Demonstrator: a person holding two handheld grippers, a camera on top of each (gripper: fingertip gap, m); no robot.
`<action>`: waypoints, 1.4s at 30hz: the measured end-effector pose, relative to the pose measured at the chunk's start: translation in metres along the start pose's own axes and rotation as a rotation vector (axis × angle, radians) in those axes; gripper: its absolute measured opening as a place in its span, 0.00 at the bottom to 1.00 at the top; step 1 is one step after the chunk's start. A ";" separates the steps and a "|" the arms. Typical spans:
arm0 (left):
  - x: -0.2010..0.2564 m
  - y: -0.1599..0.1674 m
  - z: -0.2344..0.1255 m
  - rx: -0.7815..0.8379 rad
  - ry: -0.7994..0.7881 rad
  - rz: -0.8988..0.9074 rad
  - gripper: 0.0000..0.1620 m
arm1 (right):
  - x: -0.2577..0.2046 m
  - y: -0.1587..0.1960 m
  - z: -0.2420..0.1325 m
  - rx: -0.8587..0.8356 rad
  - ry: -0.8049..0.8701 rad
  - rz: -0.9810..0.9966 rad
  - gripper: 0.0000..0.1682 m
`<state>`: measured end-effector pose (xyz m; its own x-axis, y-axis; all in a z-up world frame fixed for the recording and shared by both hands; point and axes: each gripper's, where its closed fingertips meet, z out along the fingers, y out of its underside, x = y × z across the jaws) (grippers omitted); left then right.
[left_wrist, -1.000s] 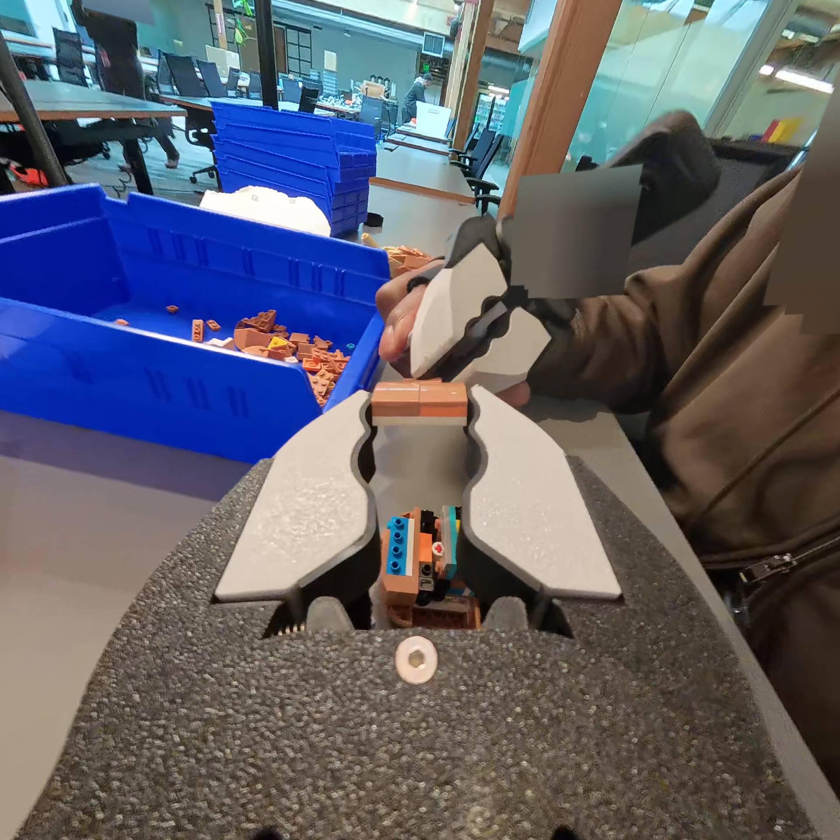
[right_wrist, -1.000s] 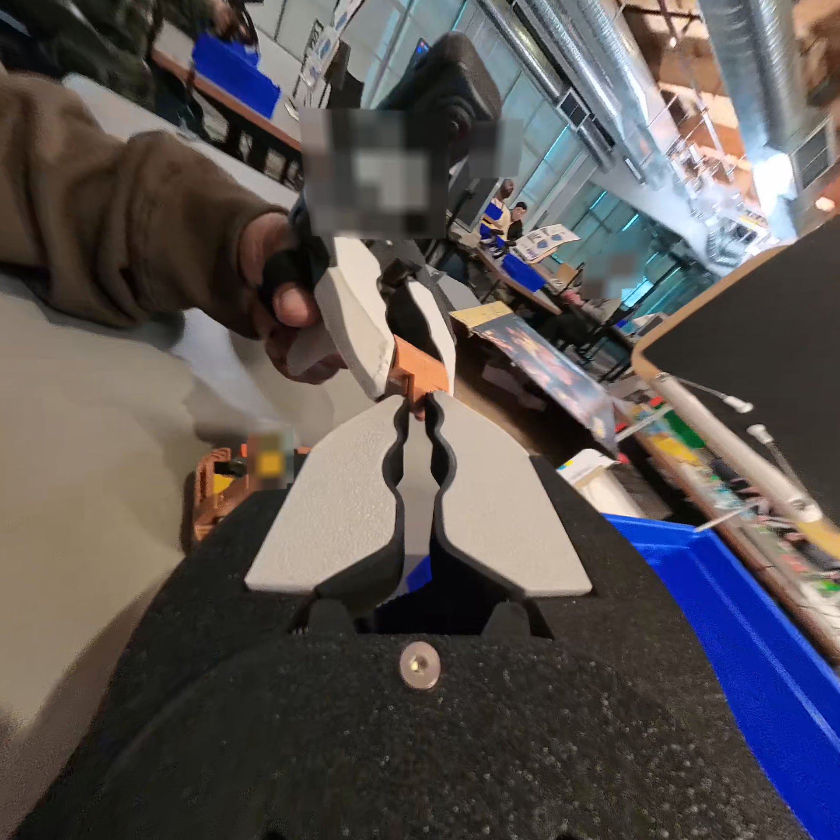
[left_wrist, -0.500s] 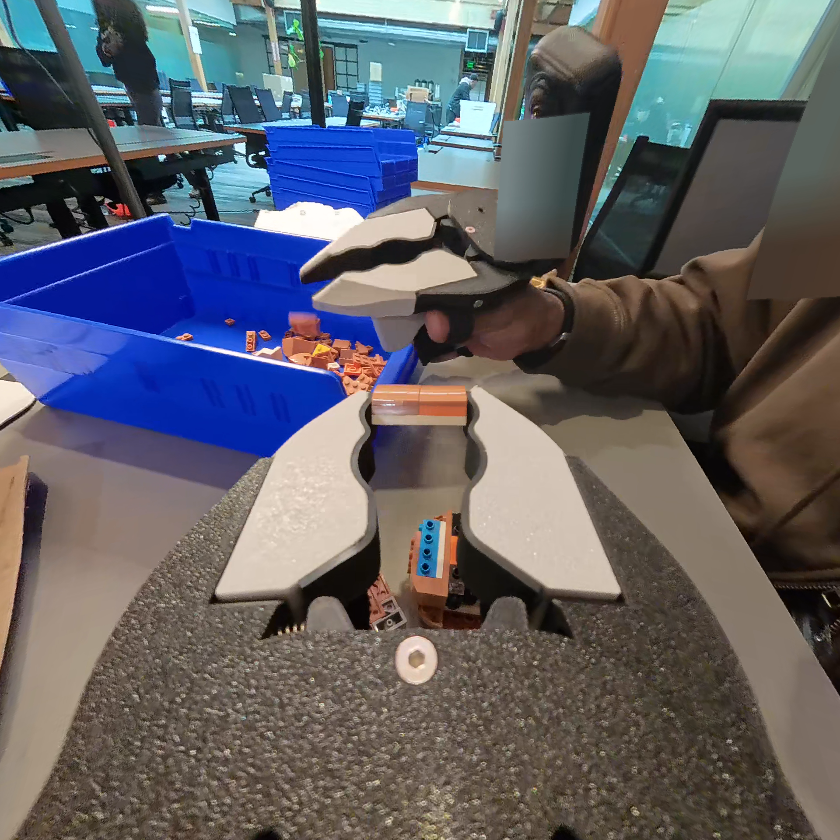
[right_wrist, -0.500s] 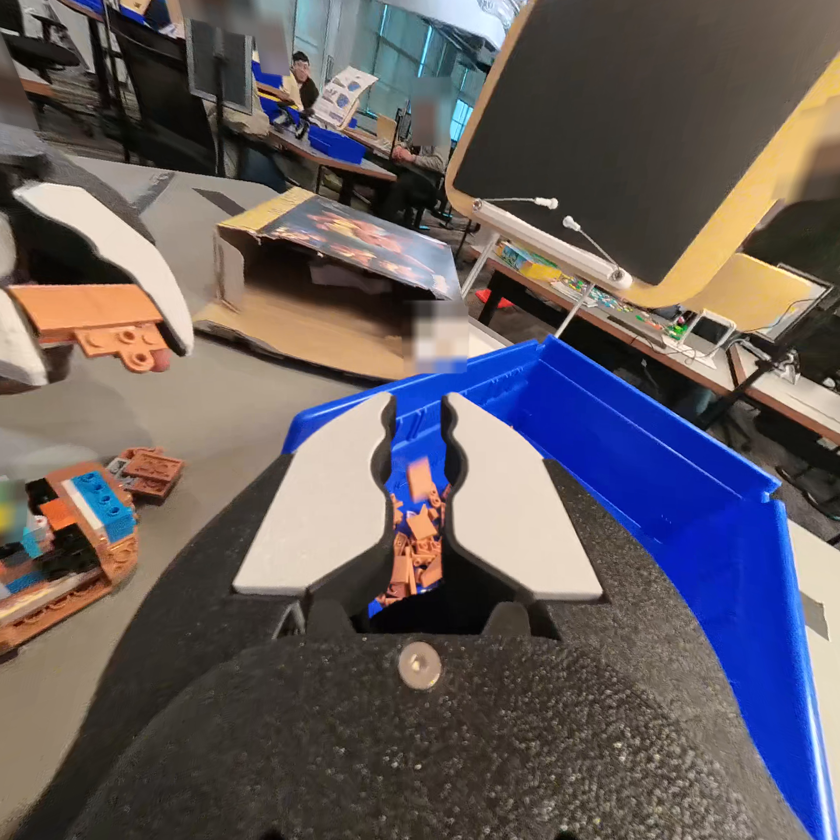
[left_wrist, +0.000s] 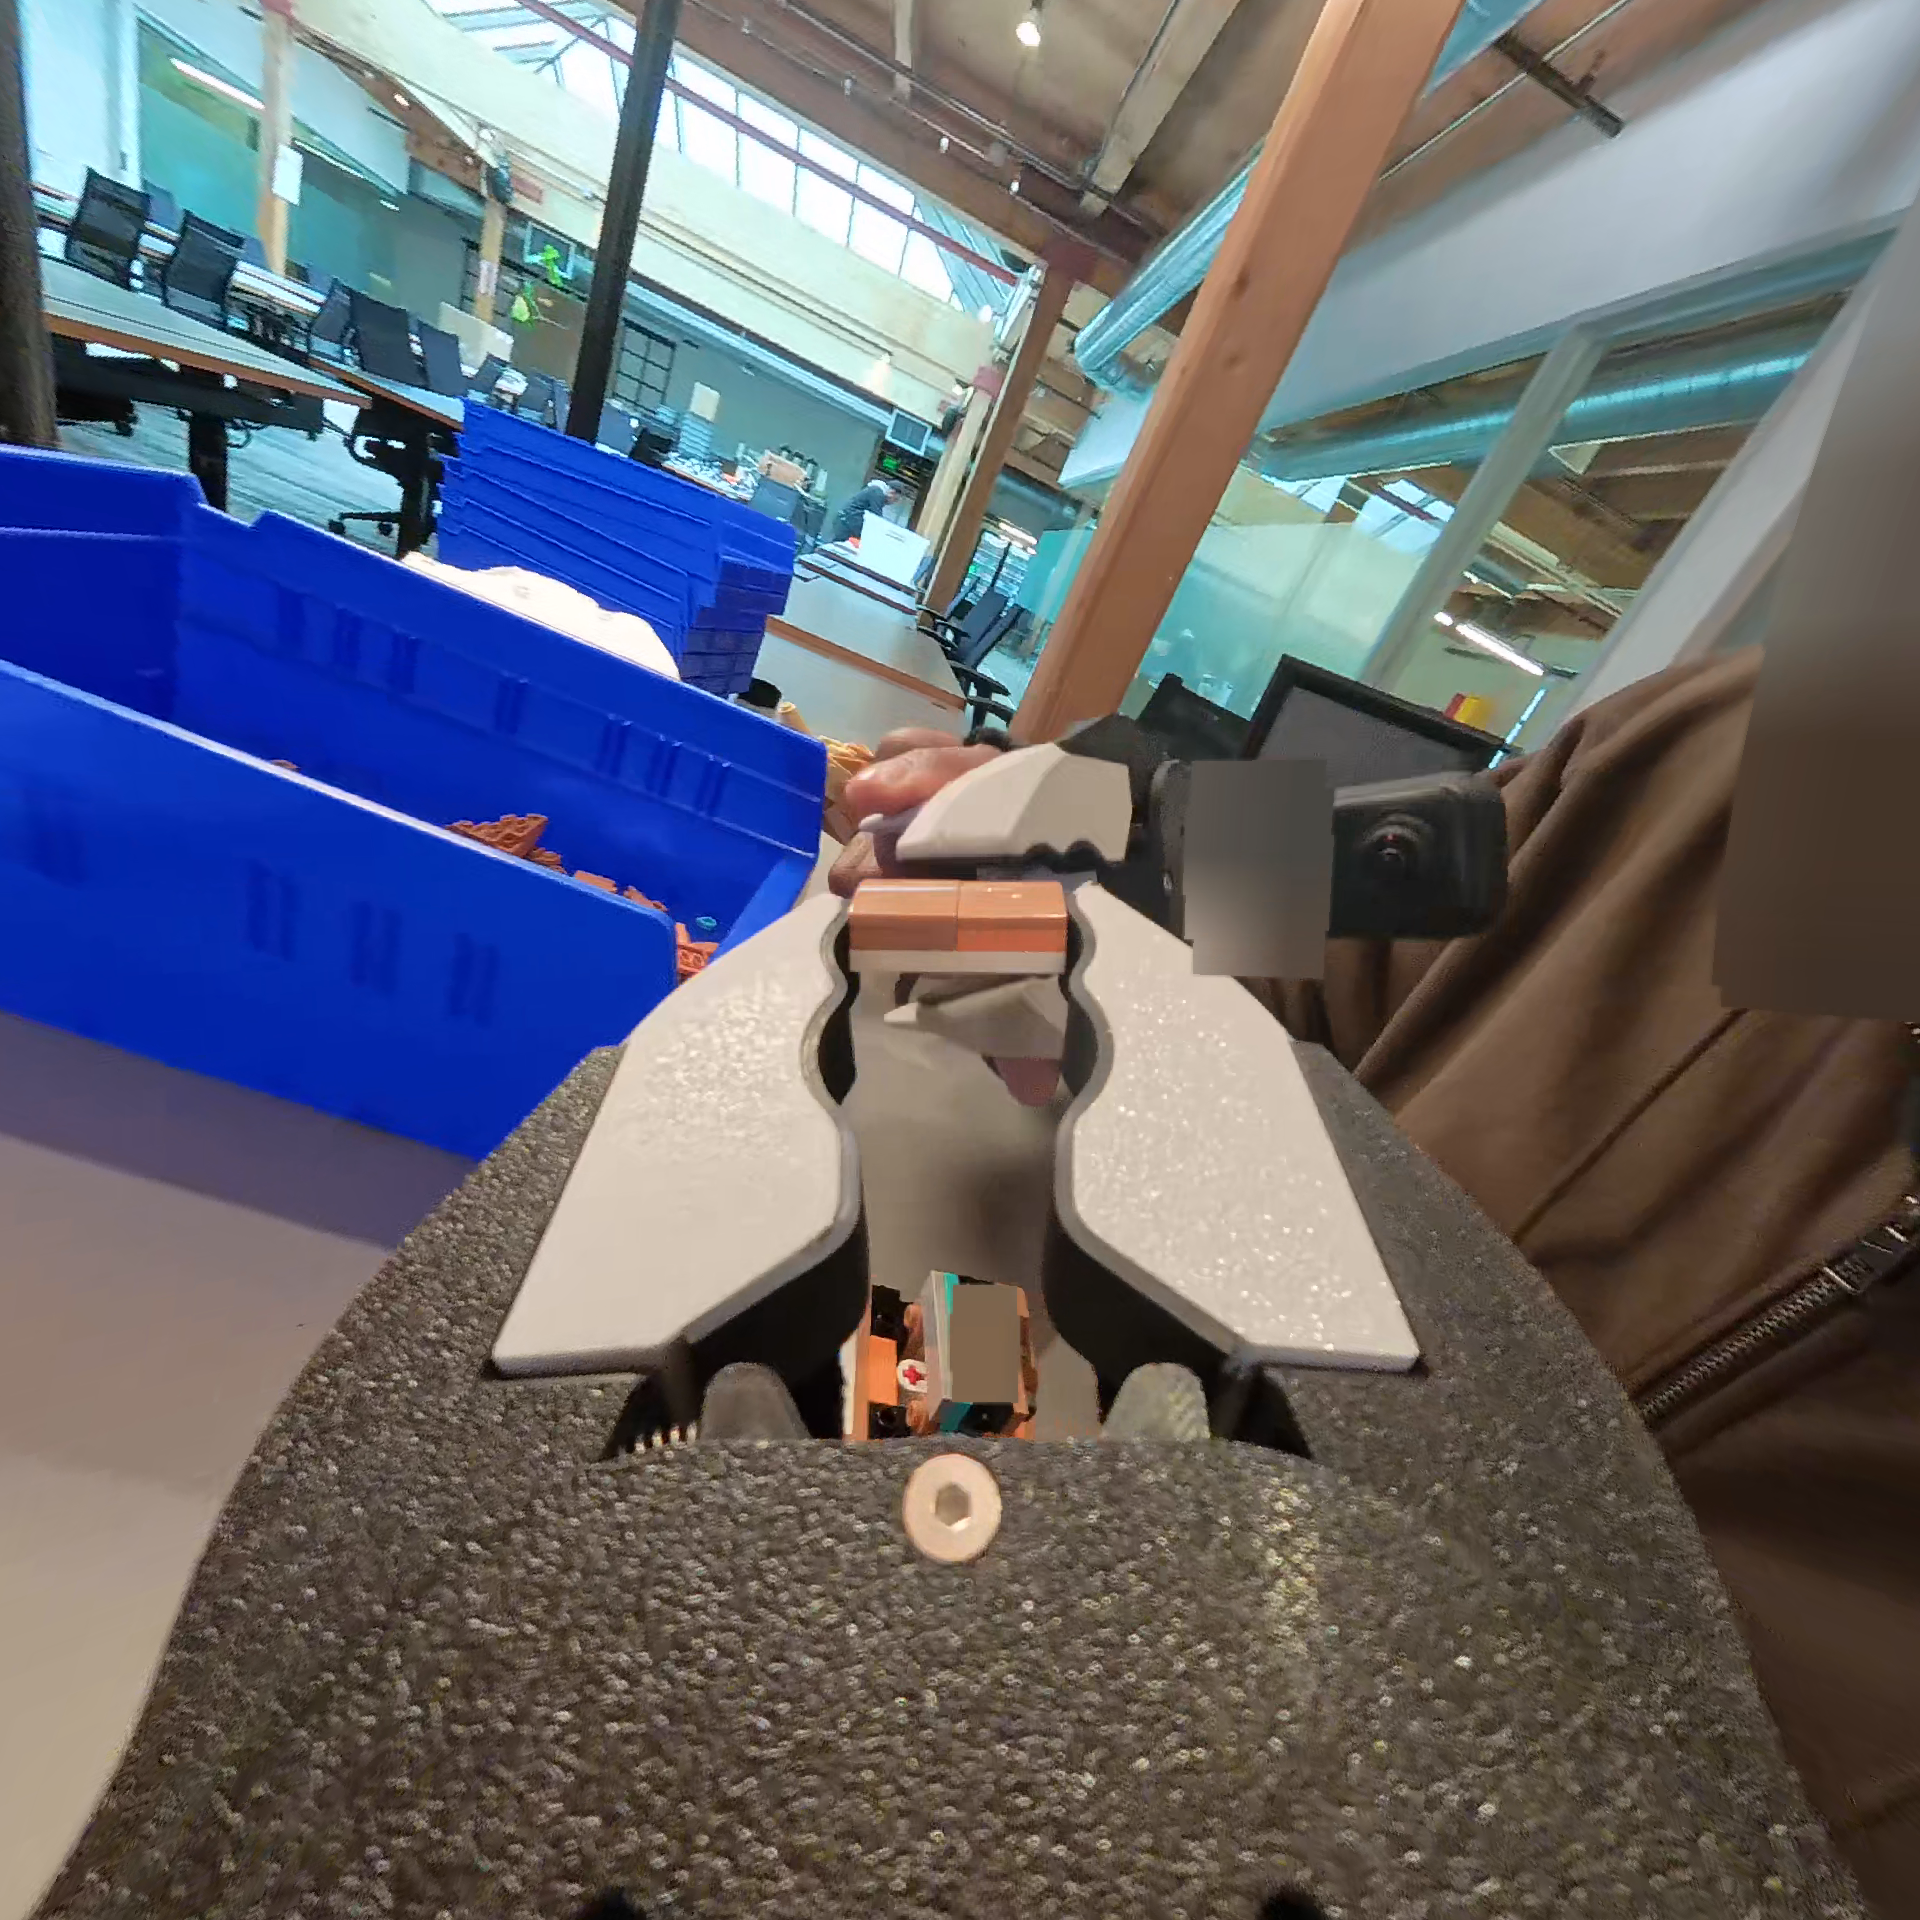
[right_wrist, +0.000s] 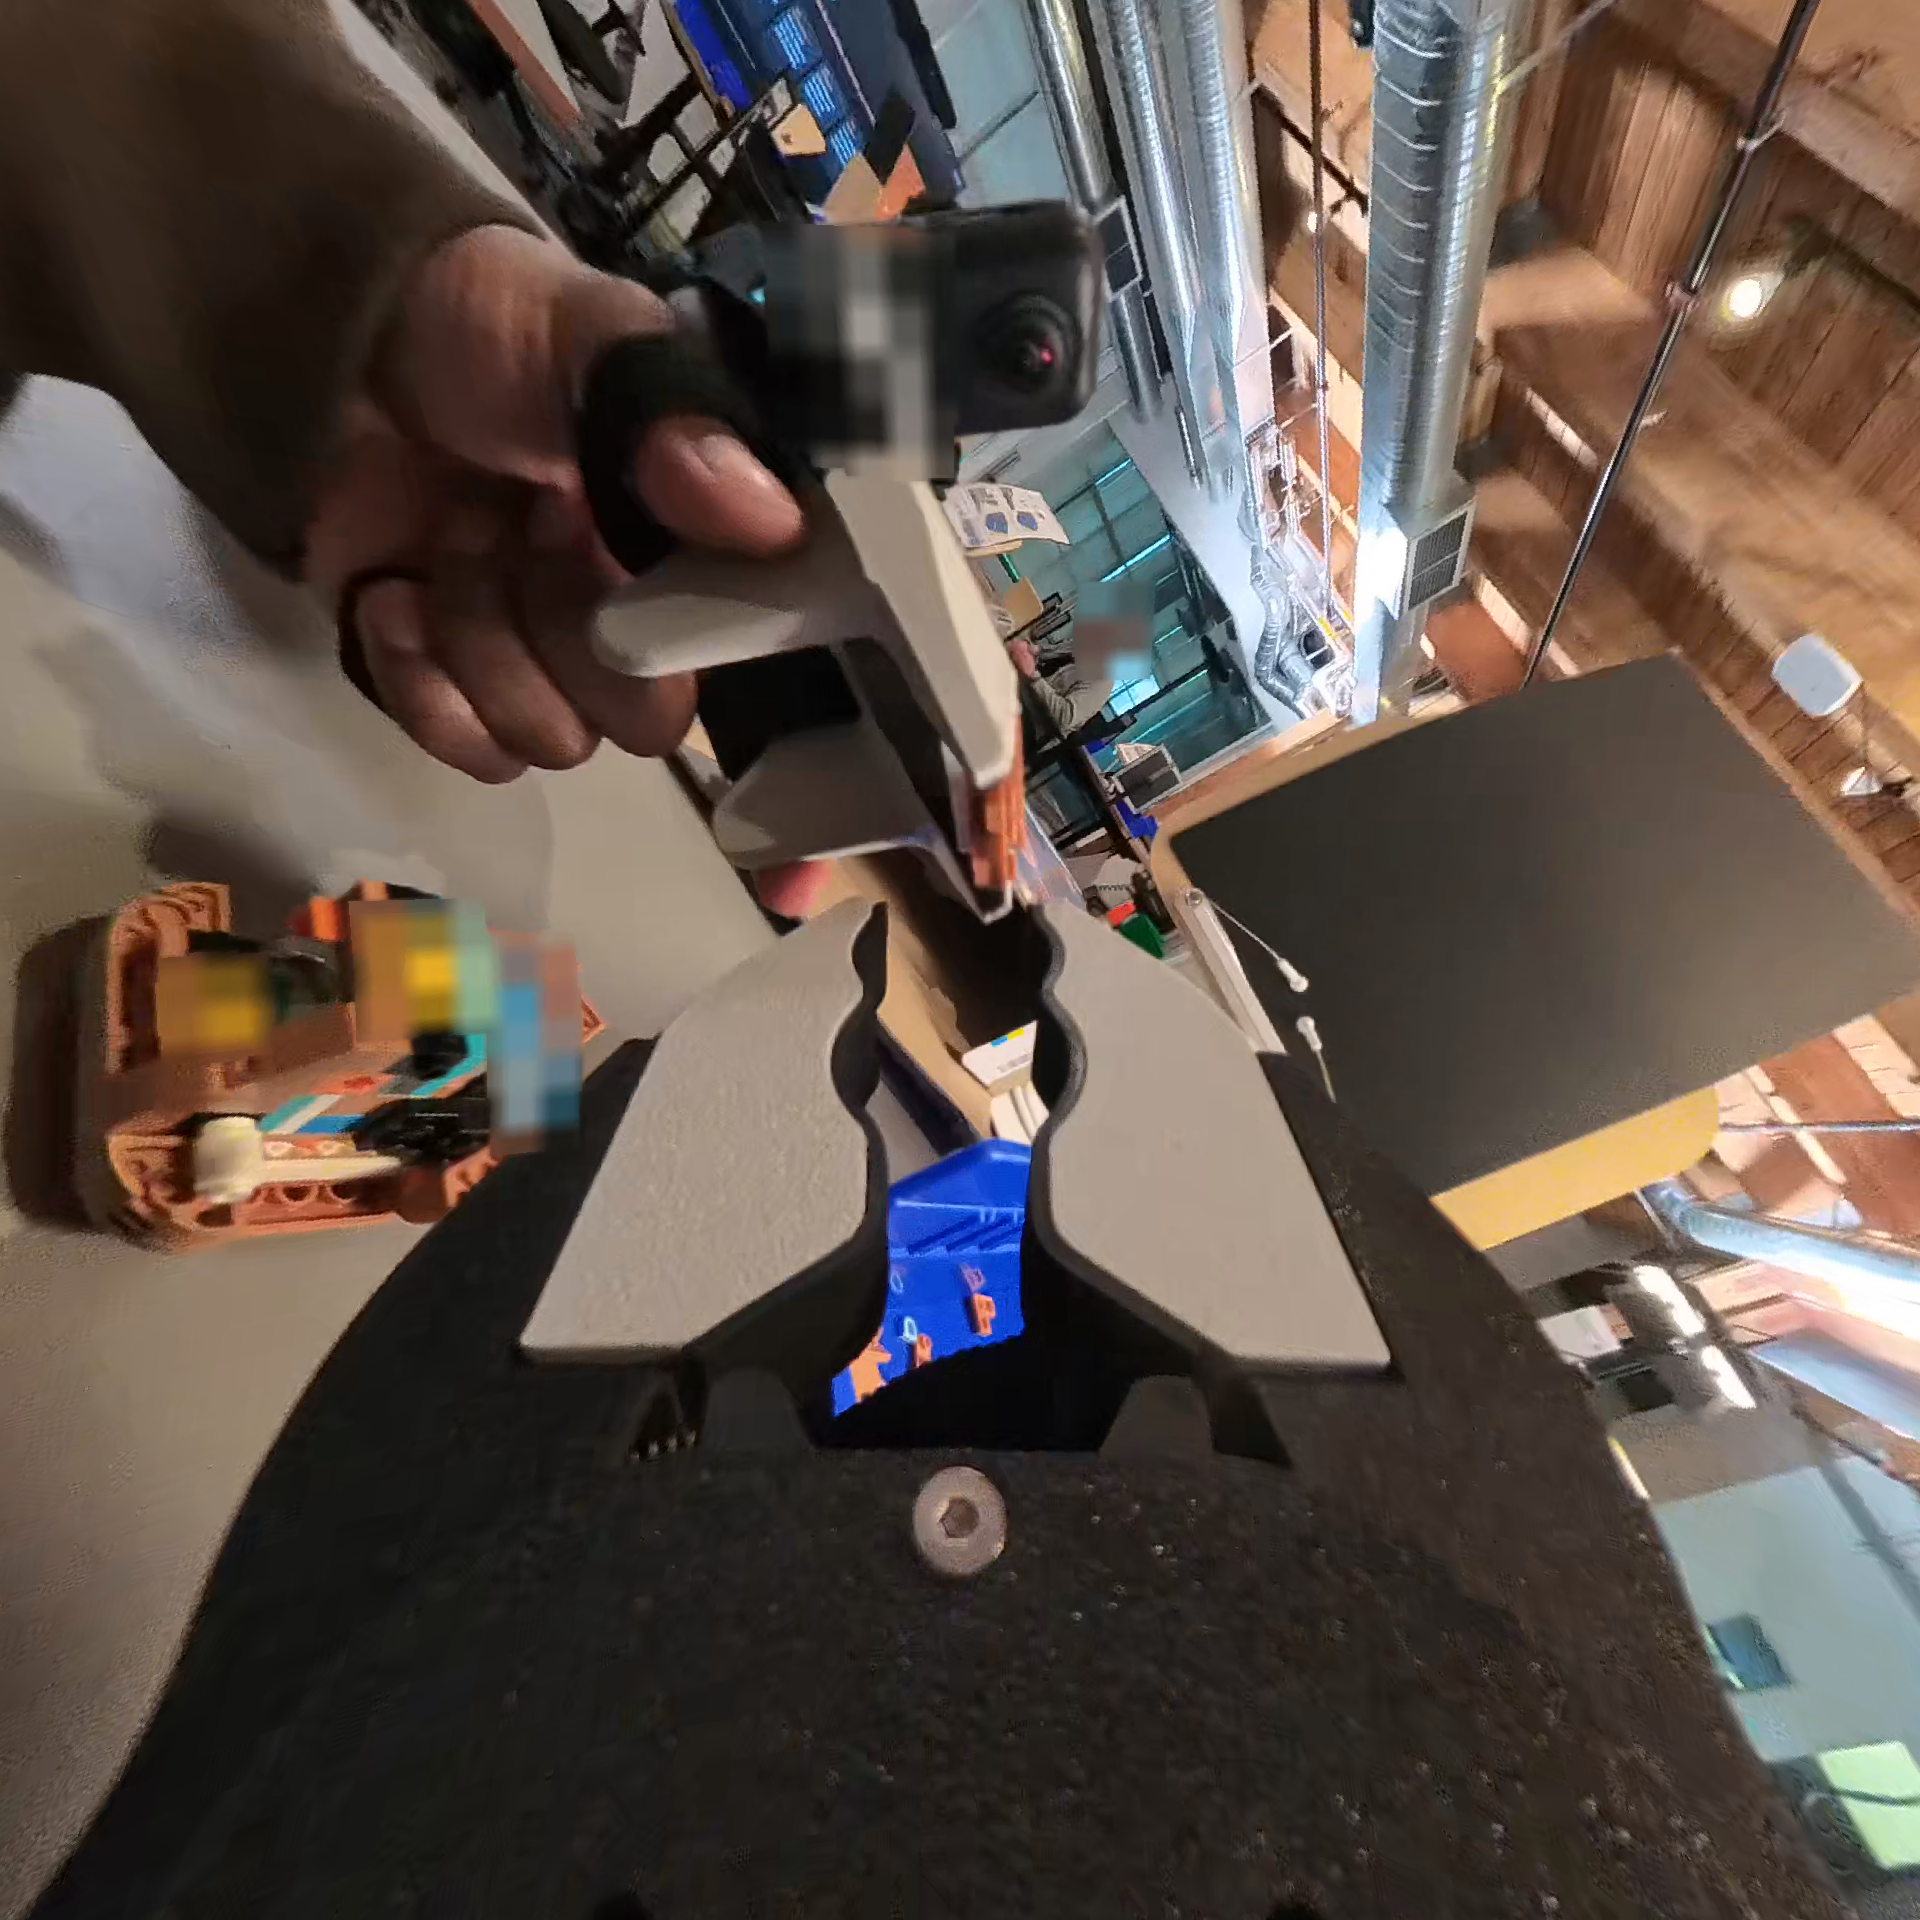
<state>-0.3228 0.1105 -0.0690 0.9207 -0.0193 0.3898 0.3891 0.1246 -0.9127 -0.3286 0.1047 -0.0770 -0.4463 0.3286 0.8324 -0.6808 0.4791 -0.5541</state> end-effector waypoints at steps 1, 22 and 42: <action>0.002 0.002 0.001 -0.011 0.008 0.005 0.23 | -0.003 -0.001 0.001 -0.004 0.005 -0.015 0.14; -0.004 -0.002 0.013 0.090 -0.027 -0.067 0.23 | 0.015 0.005 0.003 -0.079 0.176 0.045 0.04; 0.005 -0.001 0.010 0.049 0.024 -0.121 0.22 | 0.015 -0.005 -0.002 0.010 0.154 -0.084 0.11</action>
<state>-0.3193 0.1204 -0.0649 0.8676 -0.0608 0.4936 0.4963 0.1685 -0.8516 -0.3306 0.1089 -0.0614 -0.2937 0.4085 0.8642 -0.7183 0.5023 -0.4815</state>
